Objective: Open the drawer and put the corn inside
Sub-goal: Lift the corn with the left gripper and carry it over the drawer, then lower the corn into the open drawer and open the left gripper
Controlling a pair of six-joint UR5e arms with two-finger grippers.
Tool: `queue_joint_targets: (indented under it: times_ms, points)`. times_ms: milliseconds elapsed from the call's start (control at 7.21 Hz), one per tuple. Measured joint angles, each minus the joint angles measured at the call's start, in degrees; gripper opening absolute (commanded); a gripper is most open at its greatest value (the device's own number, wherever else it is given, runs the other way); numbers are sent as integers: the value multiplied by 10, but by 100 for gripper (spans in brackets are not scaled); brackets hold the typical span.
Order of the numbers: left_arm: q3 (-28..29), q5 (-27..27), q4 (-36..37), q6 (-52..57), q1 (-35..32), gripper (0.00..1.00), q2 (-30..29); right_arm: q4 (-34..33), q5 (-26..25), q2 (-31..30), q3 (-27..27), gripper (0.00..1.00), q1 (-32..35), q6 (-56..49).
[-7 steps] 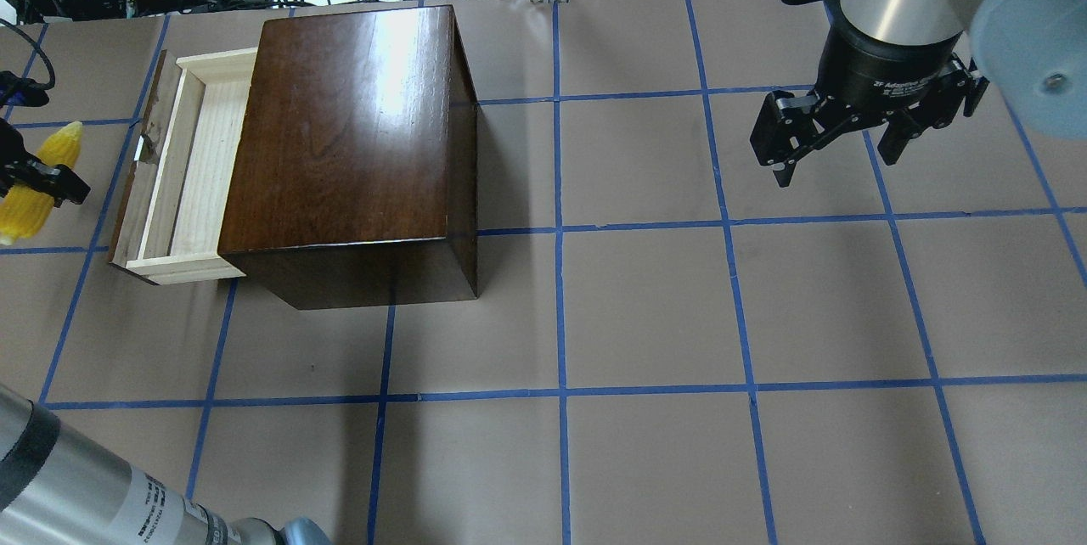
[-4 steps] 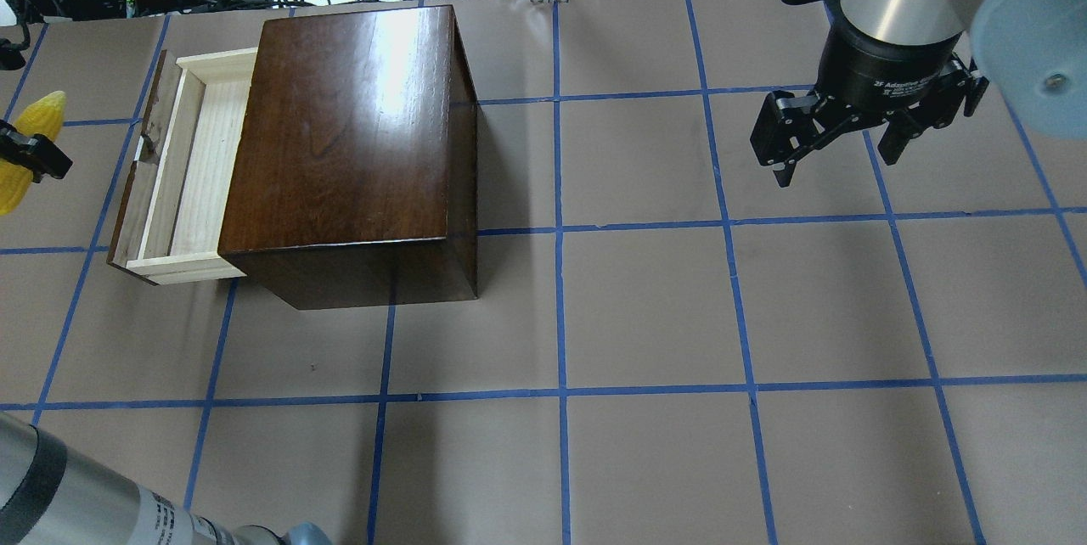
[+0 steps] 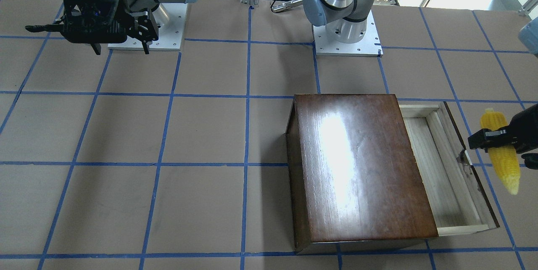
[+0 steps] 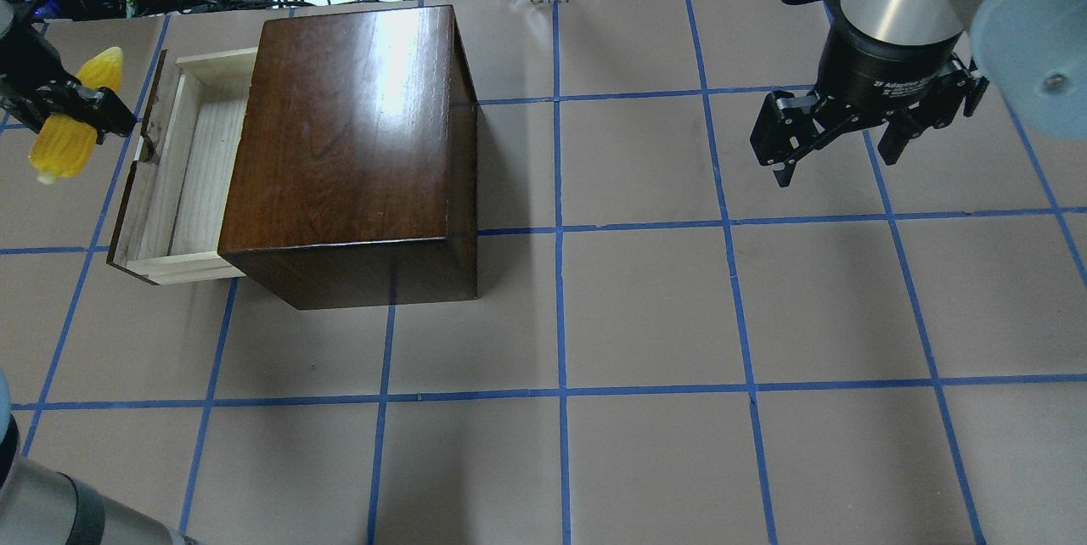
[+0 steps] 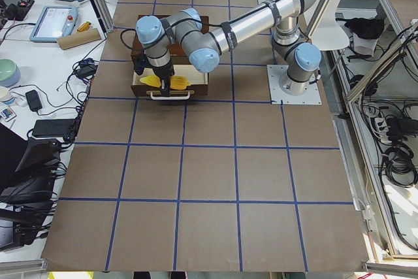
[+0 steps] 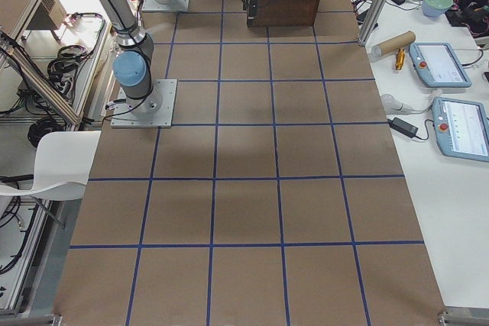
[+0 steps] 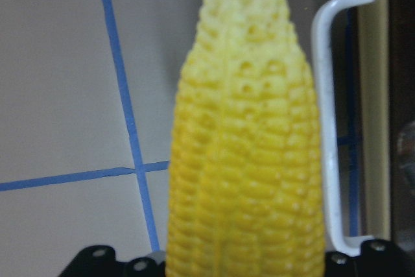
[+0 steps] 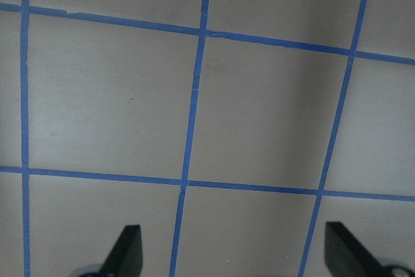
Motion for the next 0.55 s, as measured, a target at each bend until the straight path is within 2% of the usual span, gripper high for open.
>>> queue_joint_targets:
  times_ms: [555]
  points:
    - [-22, -19, 13, -90, -52, 0, -5, 0, 0, 0, 0, 100, 0, 0]
